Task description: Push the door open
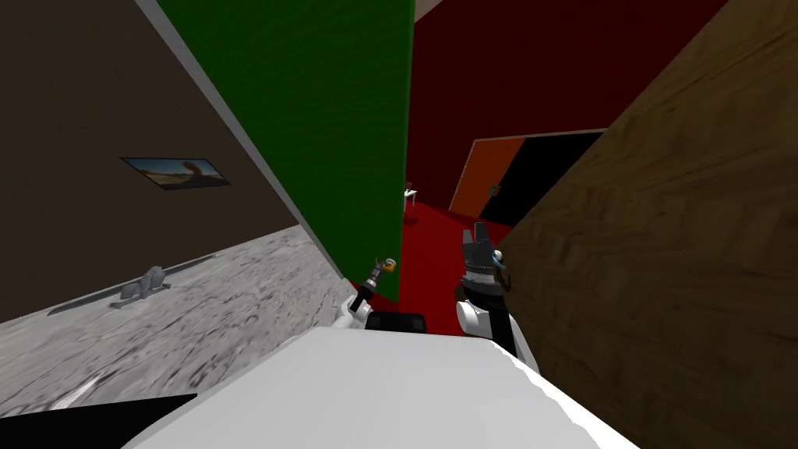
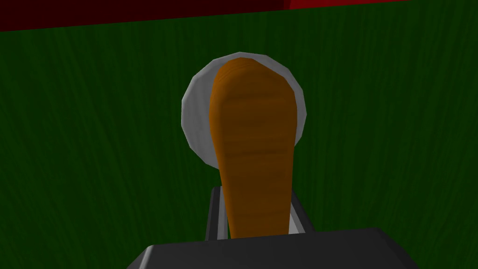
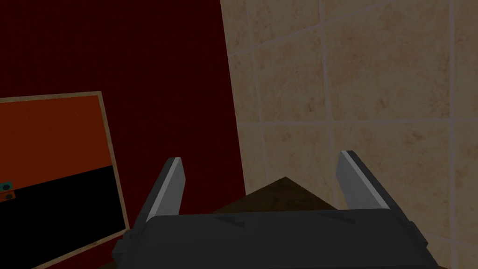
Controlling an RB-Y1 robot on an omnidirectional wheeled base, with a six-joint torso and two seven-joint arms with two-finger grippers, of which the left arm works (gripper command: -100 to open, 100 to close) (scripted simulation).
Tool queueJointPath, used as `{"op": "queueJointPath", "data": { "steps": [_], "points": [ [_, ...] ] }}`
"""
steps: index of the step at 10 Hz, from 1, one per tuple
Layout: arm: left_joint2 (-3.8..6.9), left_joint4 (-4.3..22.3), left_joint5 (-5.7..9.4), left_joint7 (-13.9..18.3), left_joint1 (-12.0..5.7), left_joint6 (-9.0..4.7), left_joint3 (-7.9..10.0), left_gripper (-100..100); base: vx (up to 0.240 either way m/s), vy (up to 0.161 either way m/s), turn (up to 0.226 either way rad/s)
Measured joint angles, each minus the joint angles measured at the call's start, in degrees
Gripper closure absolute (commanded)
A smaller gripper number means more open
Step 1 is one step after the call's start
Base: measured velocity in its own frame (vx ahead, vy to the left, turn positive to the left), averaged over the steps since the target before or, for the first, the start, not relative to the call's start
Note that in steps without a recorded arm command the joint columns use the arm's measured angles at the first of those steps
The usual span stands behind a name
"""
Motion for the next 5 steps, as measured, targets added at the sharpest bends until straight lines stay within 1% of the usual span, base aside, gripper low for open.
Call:
{"op": "queueJointPath", "data": {
  "steps": [1, 2, 3, 4, 5],
  "points": [
    [0.16, 0.73, 0.22, -0.02, -0.49, 0.11, 0.80, 100, 0.167, -0.216, 0.121],
    [0.44, 1.13, 0.44, 0.07, -0.70, -0.09, 1.63, 100, 0.191, -0.197, 0.132],
    [0.38, 1.51, 0.67, -0.11, -0.83, -0.18, 2.55, 100, 0.194, -0.186, 0.110],
    [0.66, 0.35, 0.74, 0.01, -0.13, 0.28, 3.09, 100, 0.168, -0.196, 0.124],
    [0.70, 3.20, 1.13, 0.02, -1.77, -1.10, 4.14, 100, 0.138, -0.203, 0.127]
  ]
}}
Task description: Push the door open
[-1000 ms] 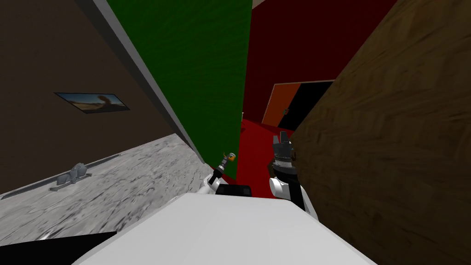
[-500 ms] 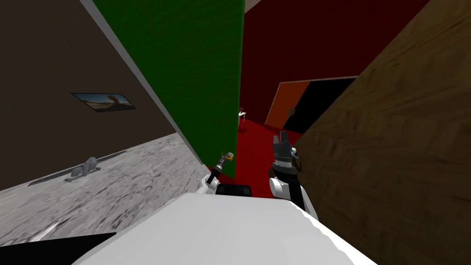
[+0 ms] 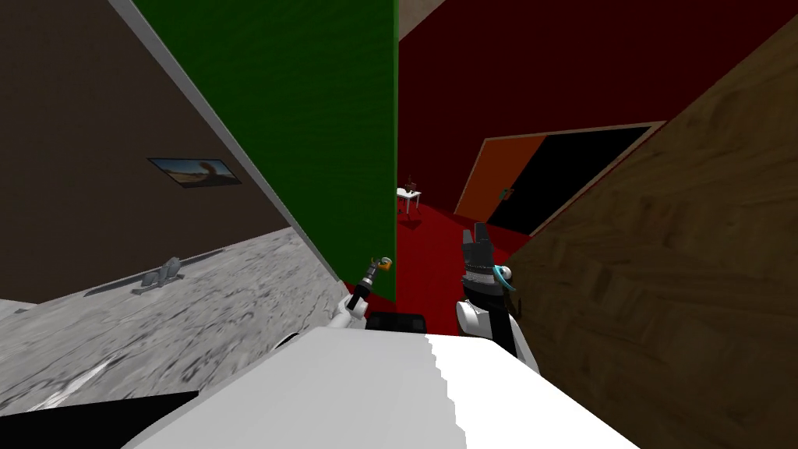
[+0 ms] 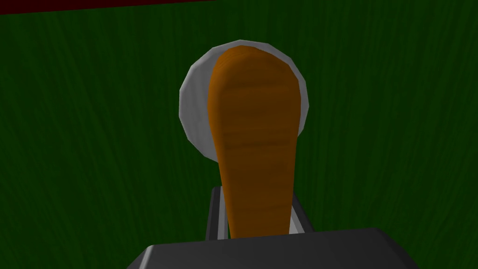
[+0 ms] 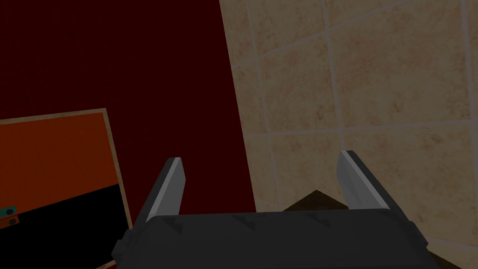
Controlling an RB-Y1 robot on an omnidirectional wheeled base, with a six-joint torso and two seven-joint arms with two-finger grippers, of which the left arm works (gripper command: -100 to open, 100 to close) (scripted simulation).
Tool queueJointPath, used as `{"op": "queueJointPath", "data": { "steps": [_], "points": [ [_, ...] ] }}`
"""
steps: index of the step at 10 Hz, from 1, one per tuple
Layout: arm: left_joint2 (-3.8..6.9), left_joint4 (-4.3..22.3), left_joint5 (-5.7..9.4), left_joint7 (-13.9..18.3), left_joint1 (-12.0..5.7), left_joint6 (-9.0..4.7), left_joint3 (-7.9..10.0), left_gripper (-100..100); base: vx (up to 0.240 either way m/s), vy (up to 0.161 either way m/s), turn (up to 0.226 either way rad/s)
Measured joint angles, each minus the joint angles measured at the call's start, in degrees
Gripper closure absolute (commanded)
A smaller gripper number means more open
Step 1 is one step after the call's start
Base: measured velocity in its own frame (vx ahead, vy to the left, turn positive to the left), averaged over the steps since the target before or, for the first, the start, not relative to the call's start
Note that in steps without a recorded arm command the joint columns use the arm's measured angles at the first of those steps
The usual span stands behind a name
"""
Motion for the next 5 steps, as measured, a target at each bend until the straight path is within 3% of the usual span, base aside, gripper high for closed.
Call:
{"op": "queueJointPath", "data": {
  "steps": [1, 3, 5],
  "points": [
    [0.14, 0.71, 0.26, -0.05, -0.45, -0.62, 0.87, 100, 0.098, -0.117, 0.066],
    [0.17, -0.60, 0.42, -0.20, 0.23, 0.02, 1.71, 100, 0.112, -0.141, 0.083],
    [0.36, -0.29, 0.66, -0.23, 0.24, 0.05, 2.64, 100, 0.135, -0.119, 0.066]
  ]
}}
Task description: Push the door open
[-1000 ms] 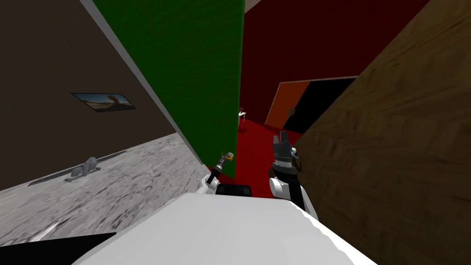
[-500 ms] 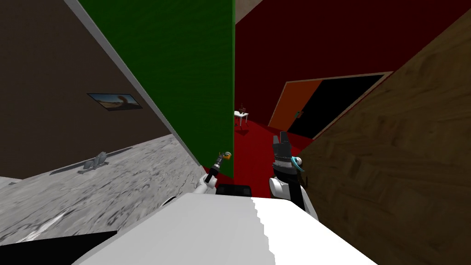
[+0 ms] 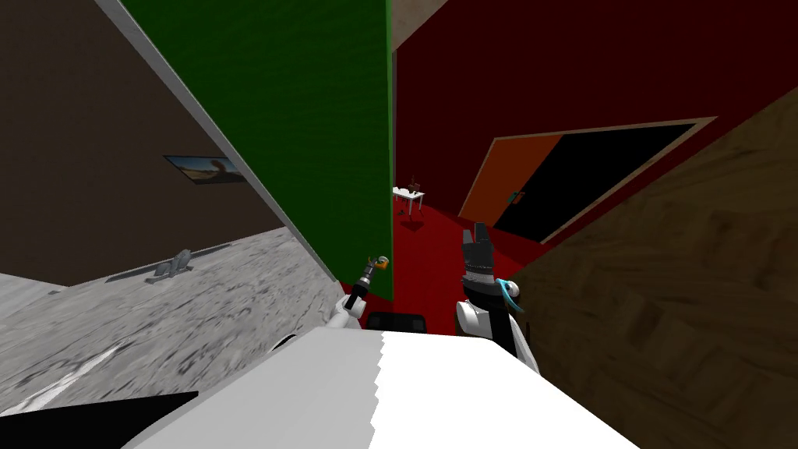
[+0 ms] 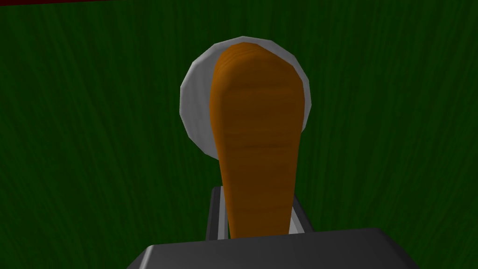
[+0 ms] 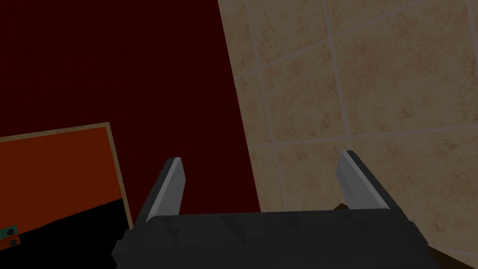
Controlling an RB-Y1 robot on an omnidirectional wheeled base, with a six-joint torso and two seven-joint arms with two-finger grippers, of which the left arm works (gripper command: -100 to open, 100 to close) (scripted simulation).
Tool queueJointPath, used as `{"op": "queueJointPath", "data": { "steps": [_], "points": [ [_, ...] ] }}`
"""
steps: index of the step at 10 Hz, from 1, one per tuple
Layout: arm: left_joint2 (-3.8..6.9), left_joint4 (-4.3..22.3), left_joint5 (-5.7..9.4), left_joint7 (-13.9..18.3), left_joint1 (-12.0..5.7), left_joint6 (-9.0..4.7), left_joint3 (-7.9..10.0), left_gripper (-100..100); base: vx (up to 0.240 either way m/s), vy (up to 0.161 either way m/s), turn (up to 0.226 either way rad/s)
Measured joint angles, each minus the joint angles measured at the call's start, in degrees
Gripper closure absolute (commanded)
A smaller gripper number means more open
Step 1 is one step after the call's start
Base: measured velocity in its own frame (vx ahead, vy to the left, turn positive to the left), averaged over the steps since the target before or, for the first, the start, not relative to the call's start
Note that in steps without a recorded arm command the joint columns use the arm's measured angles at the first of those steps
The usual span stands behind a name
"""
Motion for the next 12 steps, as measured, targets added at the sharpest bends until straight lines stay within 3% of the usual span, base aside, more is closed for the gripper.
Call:
{"op": "queueJointPath", "data": {
  "steps": [3, 6, 9, 11, 12],
  "points": [
    [0.29, -1.65, 0.19, 0.07, 0.72, 0.84, 0.76, 100, 0.094, -0.075, 0.046],
    [0.30, -0.32, 0.84, -0.67, 0.83, 0.58, 1.95, 100, 0.216, -0.080, 0.045],
    [0.72, -2.35, 1.54, -0.99, 1.51, 1.66, 3.14, 100, 0.207, -0.079, 0.049],
    [0.38, -0.47, 2.33, -2.04, 0.41, 0.79, 4.66, 100, 0.189, -0.103, 0.054],
    [0.37, -2.49, 2.56, -2.37, 1.64, 1.59, 5.14, 100, 0.144, -0.095, 0.044]
  ]
}}
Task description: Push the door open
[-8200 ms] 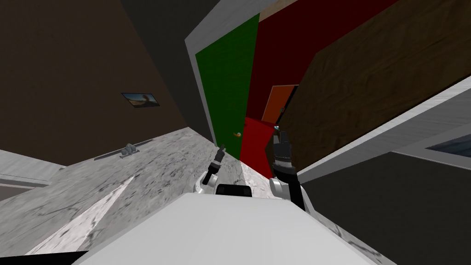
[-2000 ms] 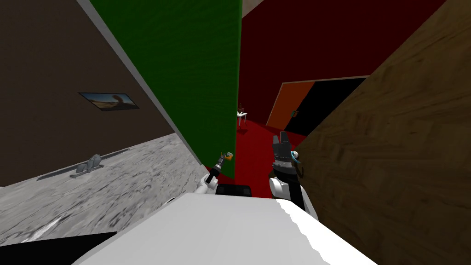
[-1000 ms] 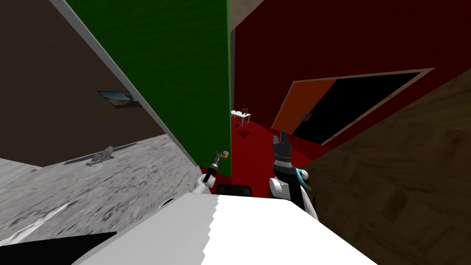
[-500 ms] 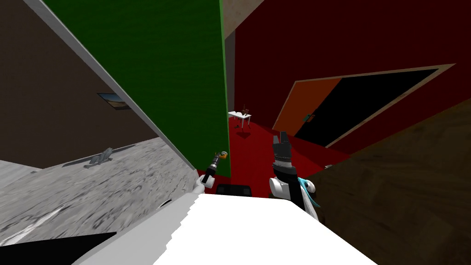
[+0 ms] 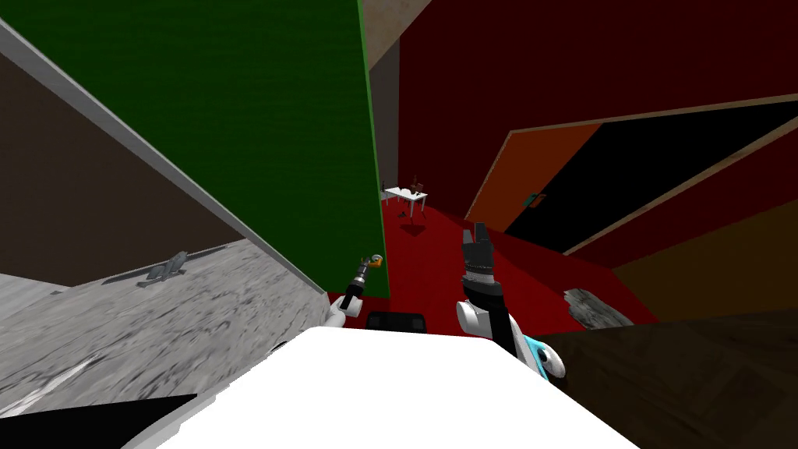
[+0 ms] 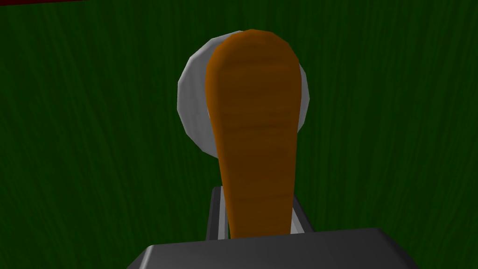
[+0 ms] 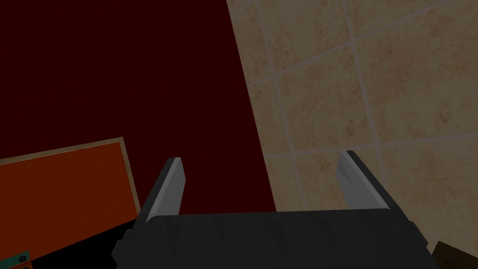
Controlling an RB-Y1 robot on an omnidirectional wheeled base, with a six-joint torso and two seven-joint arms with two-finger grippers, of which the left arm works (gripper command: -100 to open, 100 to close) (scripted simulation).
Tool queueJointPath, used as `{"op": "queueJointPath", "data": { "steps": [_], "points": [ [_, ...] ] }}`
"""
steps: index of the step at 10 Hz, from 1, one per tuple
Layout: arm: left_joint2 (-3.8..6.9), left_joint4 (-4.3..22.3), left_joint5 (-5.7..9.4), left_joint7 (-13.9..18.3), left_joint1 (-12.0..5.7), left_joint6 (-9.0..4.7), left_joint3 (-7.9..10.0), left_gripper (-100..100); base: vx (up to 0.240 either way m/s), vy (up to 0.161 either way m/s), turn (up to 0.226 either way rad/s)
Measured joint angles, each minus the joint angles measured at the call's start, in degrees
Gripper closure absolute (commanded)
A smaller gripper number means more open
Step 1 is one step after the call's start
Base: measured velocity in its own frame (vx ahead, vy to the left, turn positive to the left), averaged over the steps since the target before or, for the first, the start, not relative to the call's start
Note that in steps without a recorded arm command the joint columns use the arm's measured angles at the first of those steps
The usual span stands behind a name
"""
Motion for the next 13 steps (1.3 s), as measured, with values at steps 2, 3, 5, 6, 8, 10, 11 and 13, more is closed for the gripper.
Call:
{"op": "queueJointPath", "data": {
  "steps": [2, 3, 5, 6, 8, 10, 11, 13],
  "points": [
    [0.38, 1.06, 0.66, -0.25, -0.64, -0.13, 1.16, 100, 0.157, -0.085, 0.065],
    [0.29, 0.79, 1.00, -0.61, -0.40, 0.15, 1.81, 100, 0.191, -0.097, 0.086],
    [0.53, 2.93, 1.72, -1.15, -1.33, -1.22, 3.15, 100, 0.133, -0.078, 0.039],
    [0.51, 3.03, 2.05, -1.42, -1.32, -1.33, 3.79, 100, 0.200, -0.116, 0.072],
    [0.73, 4.73, 2.79, -1.91, -2.02, -2.16, 5.17, 100, 0.098, -0.054, 0.033],
    [0.52, 0.46, 2.97, -2.17, 0.12, -0.15, 5.57, 100, 0.124, -0.091, 0.060],
    [0.64, 0.99, 3.26, -2.35, -0.15, 0.05, 6.11, 100, 0.149, -0.112, 0.069],
    [0.66, 2.34, 4.01, -3.07, -0.66, -0.59, 7.59, 100, 0.159, -0.101, 0.064]
  ]
}}
